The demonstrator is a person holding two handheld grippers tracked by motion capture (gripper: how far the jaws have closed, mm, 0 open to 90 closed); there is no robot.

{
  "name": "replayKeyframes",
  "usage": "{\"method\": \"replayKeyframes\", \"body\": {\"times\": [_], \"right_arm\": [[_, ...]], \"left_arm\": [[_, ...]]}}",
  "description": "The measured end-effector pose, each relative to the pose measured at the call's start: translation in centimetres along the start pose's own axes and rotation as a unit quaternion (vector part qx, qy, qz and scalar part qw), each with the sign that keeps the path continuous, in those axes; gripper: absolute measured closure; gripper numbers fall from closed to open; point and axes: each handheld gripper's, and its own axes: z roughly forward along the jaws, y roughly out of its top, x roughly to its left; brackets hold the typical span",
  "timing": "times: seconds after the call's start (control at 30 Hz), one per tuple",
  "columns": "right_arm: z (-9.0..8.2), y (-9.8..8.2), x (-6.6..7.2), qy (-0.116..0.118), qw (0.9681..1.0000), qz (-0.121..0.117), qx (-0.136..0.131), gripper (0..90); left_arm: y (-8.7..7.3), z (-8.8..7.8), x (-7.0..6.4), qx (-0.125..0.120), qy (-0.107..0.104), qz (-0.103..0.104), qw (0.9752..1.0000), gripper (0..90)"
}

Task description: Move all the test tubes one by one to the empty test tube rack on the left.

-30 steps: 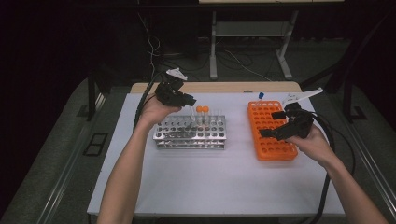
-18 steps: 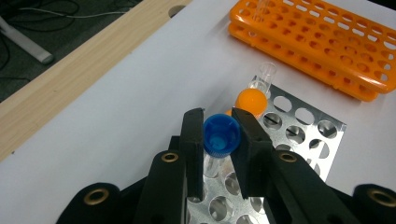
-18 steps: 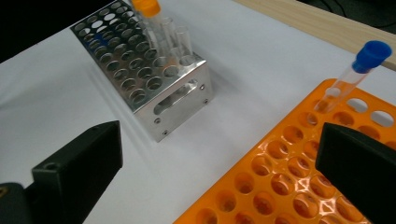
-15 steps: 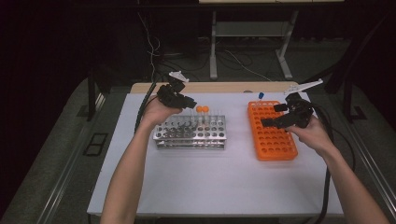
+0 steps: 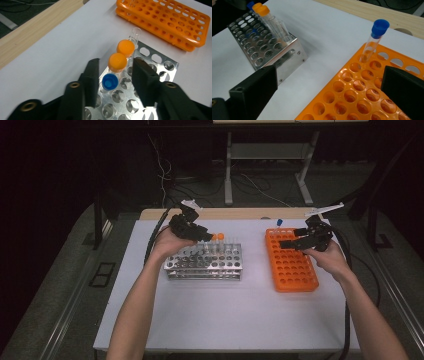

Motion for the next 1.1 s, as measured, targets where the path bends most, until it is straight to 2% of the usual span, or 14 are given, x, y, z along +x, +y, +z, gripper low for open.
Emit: {"method": "replayKeyframes", "body": {"times": [0.17, 0.33, 0.53, 0.73, 0.8, 0.87, 1.0, 1.03, 1.1], "right_arm": [[0.6, 0.1, -0.6, -0.006, 1.0, 0.004, 0.004, 0.3], [1.6, 0.2, -1.7, -0.019, 0.9996, 0.014, 0.014, 0.3], [2.6, 0.5, -2.7, -0.034, 0.9992, 0.018, 0.016, 0.3], [3.4, 0.7, -3.2, -0.053, 0.9983, 0.016, 0.02, 0.3], [3.8, 0.7, -3.4, -0.06, 0.9978, 0.015, 0.024, 0.4], [4.1, 0.7, -3.7, -0.06, 0.9978, 0.014, 0.024, 7.1], [4.9, 0.5, -4.1, -0.074, 0.9967, 0.02, 0.026, 8.0], [5.1, 0.4, -4.2, -0.078, 0.9963, 0.02, 0.027, 16.3], [5.3, 0.3, -4.5, -0.078, 0.9963, 0.026, 0.023, 18.6]], "left_arm": [[-0.3, -1.4, -0.6, -0.021, 0.014, -0.009, 0.9996, 39.1], [-1.1, -2.6, -1.5, -0.04, 0.022, -0.021, 0.9988, 27.6], [-2.4, -3.6, -2.5, -0.039, 0.026, -0.027, 0.9986, 13.3], [-3.7, -4.6, -3.8, -0.052, 0.022, -0.036, 0.9977, 0.4], [-4.1, -4.8, -4.3, -0.057, 0.021, -0.034, 0.9976, 0.0], [-4.6, -4.9, -4.9, -0.059, 0.019, -0.03, 0.9976, 0.0], [-5.4, -5.3, -5.9, -0.067, 0.014, -0.024, 0.9974, 0.0], [-5.5, -5.3, -6.0, -0.069, 0.011, -0.023, 0.9973, 0.0], [-5.8, -5.5, -6.5, -0.071, 0.009, -0.022, 0.9972, 0.0]]}}
